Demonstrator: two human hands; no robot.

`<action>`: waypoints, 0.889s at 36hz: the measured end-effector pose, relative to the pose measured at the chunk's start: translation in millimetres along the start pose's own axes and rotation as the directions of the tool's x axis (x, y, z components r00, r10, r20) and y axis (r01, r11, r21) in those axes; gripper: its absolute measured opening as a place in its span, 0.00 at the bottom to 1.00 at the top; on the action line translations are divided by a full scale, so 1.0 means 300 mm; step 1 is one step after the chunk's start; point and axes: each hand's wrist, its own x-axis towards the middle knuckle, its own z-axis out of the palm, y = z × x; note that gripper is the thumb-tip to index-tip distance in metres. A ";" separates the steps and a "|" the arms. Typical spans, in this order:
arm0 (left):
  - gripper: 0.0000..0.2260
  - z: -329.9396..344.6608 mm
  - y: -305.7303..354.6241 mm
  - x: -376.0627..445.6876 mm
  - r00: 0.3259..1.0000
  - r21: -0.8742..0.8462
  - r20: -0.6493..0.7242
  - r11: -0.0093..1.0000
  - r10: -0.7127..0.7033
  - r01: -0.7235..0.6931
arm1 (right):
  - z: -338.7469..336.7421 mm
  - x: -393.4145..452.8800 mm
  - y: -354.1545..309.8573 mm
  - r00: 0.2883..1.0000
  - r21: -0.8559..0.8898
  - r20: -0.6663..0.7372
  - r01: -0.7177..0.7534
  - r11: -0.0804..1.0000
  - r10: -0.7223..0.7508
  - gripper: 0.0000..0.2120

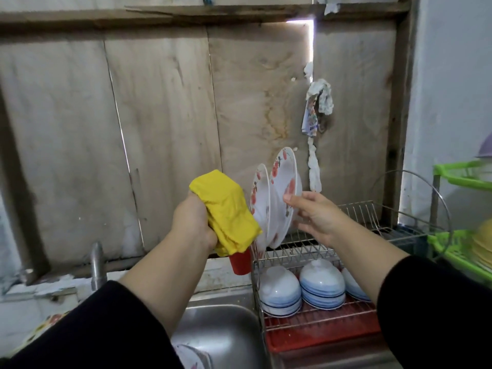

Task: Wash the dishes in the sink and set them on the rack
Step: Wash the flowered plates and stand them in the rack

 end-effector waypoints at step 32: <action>0.19 -0.016 -0.019 -0.031 0.998 -0.004 0.041 0.999 -0.045 0.045 | 0.007 -0.105 0.030 0.997 -0.523 0.063 -0.008 0.852 0.048 0.46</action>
